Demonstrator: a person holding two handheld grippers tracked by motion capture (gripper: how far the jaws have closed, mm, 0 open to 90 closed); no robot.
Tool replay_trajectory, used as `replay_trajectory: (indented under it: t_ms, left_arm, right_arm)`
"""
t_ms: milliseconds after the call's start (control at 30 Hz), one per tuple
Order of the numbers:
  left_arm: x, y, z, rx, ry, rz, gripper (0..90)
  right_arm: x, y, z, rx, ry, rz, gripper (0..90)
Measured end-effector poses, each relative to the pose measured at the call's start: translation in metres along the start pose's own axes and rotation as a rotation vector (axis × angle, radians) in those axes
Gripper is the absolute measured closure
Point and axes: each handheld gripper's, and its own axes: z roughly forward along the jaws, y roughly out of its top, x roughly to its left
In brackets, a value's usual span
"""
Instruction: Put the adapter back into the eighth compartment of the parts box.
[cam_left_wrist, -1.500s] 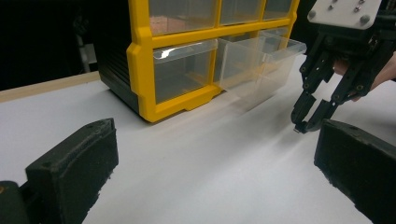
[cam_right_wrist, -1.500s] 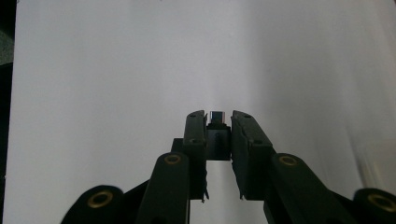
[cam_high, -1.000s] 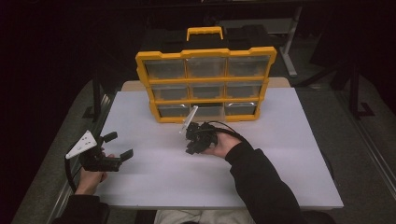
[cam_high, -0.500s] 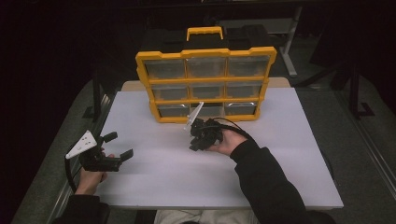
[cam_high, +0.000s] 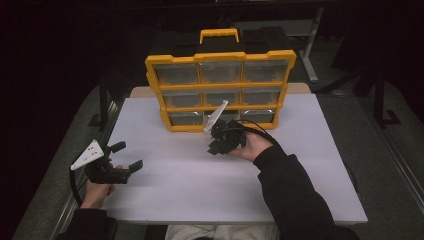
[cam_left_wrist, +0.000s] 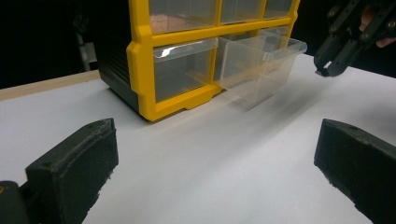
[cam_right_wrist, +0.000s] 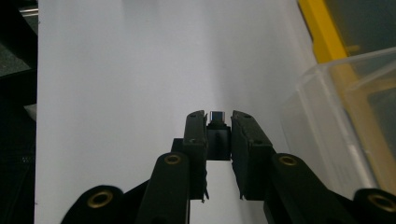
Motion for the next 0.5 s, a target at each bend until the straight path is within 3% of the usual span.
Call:
replay_trajectory:
  t_ms: [500]
  left_arm:
    - [0.001, 0.0, 0.0, 0.0, 0.001, -0.002, 0.0]
  right_arm:
    - [-0.011, 0.0, -0.03, -0.04, -0.046, 0.013, 75.0]
